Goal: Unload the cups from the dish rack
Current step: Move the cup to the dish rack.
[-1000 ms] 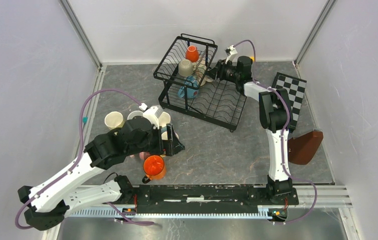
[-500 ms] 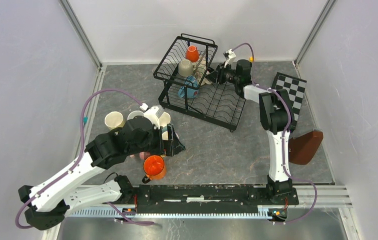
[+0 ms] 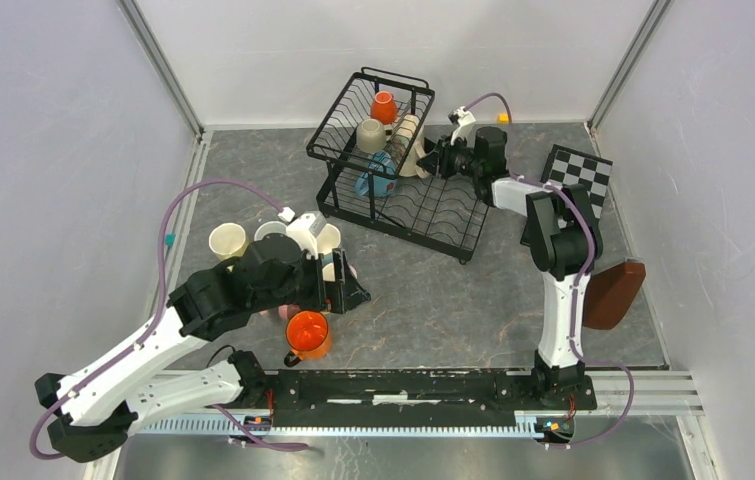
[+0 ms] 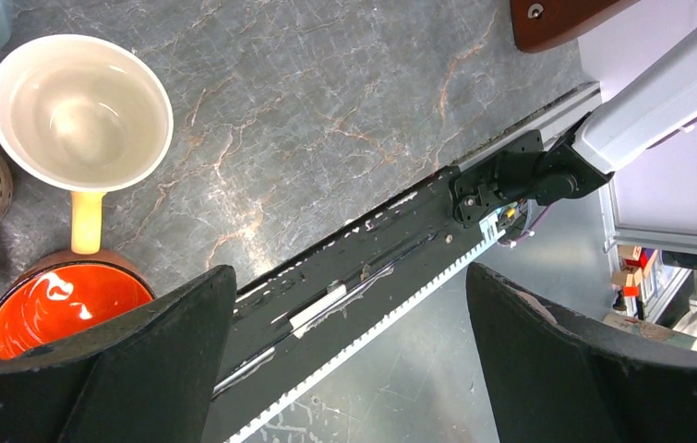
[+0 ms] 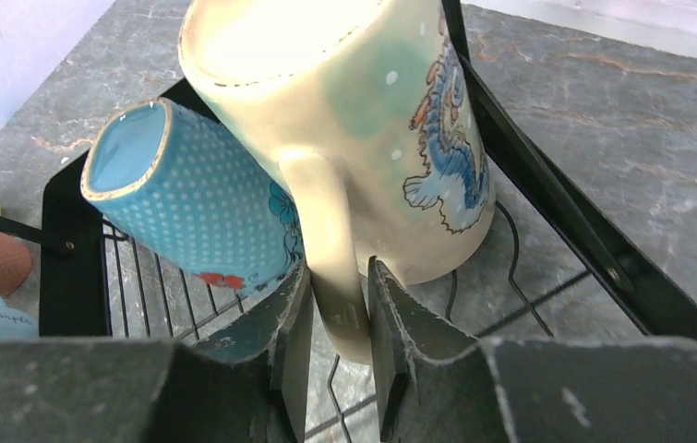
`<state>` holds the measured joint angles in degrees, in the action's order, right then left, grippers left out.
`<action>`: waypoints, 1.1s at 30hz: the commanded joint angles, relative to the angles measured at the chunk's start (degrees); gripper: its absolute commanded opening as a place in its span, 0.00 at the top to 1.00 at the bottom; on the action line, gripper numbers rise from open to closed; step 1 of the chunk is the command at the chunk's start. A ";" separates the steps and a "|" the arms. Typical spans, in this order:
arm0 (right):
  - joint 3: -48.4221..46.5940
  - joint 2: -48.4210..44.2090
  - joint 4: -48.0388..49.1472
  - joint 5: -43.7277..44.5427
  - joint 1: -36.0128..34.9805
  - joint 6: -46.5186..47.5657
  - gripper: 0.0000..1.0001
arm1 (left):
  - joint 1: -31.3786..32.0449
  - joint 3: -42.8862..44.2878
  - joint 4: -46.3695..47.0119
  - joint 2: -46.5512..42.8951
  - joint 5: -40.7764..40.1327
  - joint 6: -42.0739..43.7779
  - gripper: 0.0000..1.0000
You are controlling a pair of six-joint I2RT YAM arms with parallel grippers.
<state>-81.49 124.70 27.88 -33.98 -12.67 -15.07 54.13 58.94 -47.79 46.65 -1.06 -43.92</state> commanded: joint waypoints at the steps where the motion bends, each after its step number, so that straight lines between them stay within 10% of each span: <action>1: 3.34 -6.75 -0.71 7.01 0.77 3.11 0.79 | 0.21 -0.79 2.98 -0.70 0.80 -0.60 0.00; 13: 17.18 -18.09 -4.74 16.05 0.60 7.68 0.79 | 0.25 -2.51 5.92 -0.85 3.67 -0.55 0.00; 33: 4.29 -11.86 -24.54 31.06 -2.80 9.97 0.45 | 0.24 -3.74 6.86 -2.88 3.89 -0.64 0.00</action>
<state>-72.71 110.61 6.00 -5.89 -14.81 -6.09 54.13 55.31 -43.11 44.45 2.09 -43.92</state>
